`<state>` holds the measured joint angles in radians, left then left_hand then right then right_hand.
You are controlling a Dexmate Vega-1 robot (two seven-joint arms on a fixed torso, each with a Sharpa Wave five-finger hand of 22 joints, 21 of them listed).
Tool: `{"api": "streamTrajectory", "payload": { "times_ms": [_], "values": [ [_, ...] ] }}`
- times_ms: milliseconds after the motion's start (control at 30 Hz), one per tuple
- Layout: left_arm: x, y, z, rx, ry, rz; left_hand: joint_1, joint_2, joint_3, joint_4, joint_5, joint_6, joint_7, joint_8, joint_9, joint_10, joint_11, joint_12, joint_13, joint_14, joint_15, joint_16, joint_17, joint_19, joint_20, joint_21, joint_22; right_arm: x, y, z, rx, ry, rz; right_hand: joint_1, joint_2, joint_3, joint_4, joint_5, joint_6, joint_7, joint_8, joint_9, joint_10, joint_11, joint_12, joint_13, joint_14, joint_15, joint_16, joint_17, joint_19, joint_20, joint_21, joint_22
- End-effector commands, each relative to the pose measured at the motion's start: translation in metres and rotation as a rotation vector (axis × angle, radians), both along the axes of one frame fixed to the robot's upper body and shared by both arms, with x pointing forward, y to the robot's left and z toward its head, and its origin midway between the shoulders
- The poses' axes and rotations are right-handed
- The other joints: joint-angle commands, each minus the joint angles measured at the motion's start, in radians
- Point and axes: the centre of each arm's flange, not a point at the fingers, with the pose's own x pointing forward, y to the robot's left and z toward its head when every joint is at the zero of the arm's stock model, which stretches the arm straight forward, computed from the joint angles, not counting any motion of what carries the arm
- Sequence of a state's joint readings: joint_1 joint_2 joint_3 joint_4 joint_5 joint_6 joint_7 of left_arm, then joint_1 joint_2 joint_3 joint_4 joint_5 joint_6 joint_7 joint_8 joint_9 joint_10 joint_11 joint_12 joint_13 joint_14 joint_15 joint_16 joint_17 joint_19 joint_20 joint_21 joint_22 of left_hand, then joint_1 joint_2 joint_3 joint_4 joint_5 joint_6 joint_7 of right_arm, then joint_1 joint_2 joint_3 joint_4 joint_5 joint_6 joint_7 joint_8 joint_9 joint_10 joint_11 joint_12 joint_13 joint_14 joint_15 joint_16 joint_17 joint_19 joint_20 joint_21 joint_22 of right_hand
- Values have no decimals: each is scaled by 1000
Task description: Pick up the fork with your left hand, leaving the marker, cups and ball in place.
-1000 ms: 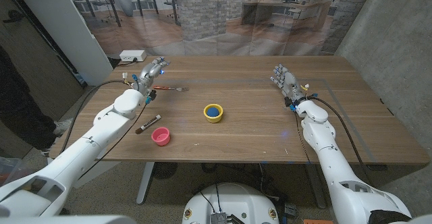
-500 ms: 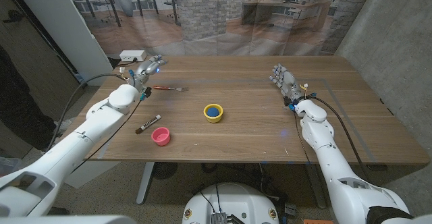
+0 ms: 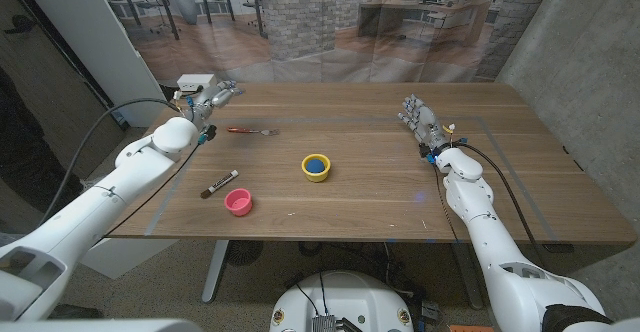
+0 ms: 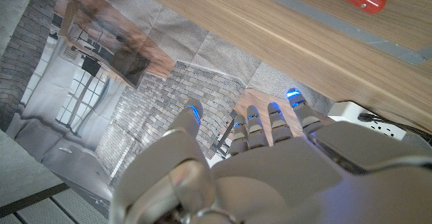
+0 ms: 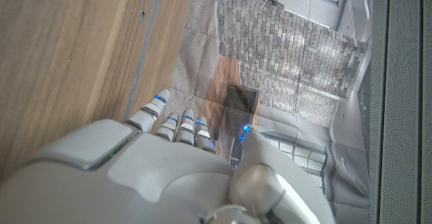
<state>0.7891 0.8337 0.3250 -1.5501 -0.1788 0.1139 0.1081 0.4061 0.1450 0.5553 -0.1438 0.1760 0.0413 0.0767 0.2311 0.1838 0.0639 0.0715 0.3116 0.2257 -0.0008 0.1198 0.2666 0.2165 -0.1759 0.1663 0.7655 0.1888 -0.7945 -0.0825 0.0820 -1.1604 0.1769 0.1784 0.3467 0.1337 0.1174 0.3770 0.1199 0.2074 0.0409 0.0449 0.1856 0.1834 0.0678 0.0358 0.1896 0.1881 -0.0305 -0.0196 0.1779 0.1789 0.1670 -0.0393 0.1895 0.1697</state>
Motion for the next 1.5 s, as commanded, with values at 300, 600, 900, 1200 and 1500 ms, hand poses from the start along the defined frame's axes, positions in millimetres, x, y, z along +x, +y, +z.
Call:
{"api": "streamTrajectory", "payload": {
  "times_ms": [300,600,900,1200,1500],
  "values": [
    [0,18,17,121,43,101,24,-2,-3,-13,0,35,3,9,3,30,-8,12,7,34,-17,18,4,0,6,2,1,2,4,-1,1,4,2,12,0,4,-7,2,5,9,10,2,6,7,8,3,-4,6,7,2,8,-3,5,2],
    [4,22,29,204,48,163,69,-20,-3,-32,-2,79,-12,14,3,60,-42,21,10,70,-51,27,-2,29,-15,5,1,3,6,0,3,3,1,12,0,4,-7,2,5,9,11,2,7,8,8,3,-2,7,7,2,9,-3,5,2],
    [7,24,45,280,114,165,96,-42,-7,-40,-2,93,-16,13,3,64,-52,23,11,75,-63,25,-5,37,-22,2,0,5,6,0,7,5,-1,12,-2,3,-8,2,5,10,10,2,9,10,9,3,-2,7,7,2,9,-2,5,2],
    [9,20,58,360,162,164,125,-65,-12,-44,1,111,-20,15,3,78,-61,29,11,85,-73,24,-8,47,-33,0,-1,8,6,-1,12,6,1,11,-3,2,-8,2,6,11,11,2,9,11,9,3,-1,7,7,2,9,-1,5,2],
    [6,16,70,432,183,185,174,-93,-14,-47,8,141,-24,20,3,97,-70,37,12,103,-87,25,-11,64,-37,-2,-2,8,5,-3,19,6,1,9,-6,0,-8,2,6,12,10,2,10,12,9,3,-1,8,8,3,9,0,5,2]
  ]
}}
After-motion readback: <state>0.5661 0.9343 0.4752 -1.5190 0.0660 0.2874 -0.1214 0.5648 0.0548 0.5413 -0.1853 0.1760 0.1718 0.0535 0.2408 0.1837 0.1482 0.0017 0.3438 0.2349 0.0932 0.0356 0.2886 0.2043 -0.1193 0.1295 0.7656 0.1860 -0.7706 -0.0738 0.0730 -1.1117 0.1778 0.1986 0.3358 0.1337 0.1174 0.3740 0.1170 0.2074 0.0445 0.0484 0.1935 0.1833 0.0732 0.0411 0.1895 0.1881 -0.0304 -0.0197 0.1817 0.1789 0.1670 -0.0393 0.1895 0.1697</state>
